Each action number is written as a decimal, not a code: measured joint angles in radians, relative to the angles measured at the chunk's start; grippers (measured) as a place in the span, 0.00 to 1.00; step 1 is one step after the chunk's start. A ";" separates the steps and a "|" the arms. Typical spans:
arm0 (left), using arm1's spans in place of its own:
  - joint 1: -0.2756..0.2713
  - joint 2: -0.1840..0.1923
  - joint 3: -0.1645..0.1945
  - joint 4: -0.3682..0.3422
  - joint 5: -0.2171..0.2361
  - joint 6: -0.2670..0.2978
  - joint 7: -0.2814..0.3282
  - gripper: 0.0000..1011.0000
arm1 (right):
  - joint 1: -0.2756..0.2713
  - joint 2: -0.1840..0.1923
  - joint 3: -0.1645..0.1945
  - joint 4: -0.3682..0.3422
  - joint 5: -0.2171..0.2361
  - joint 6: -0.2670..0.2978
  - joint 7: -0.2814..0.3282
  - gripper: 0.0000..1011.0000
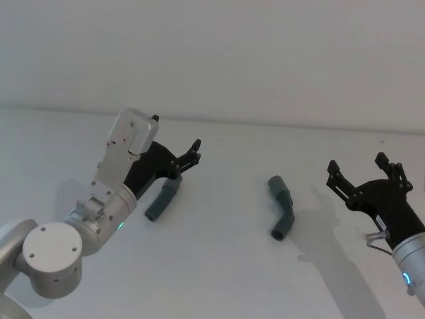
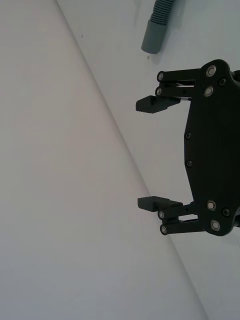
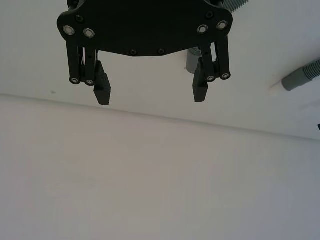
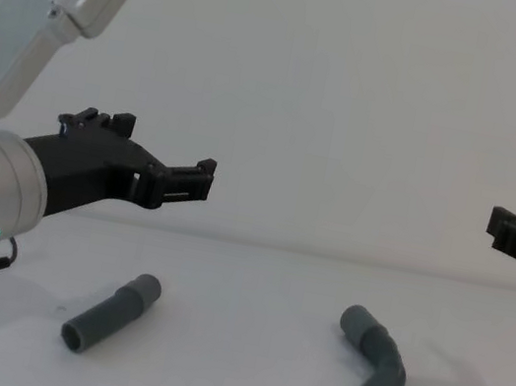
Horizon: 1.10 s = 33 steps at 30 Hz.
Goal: Use both hands to pick up one end of the pipe from the table, align the ends, and insert them.
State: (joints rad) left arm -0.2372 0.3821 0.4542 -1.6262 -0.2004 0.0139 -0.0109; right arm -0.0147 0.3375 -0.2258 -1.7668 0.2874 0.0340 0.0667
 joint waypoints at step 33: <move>0.000 0.000 0.000 0.000 0.000 0.000 0.000 0.99 | 0.000 0.000 0.000 0.000 0.000 0.000 0.000 0.98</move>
State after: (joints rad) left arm -0.2372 0.3821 0.4542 -1.6262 -0.2004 0.0139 -0.0109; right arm -0.0146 0.3375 -0.2258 -1.7668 0.2874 0.0340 0.0667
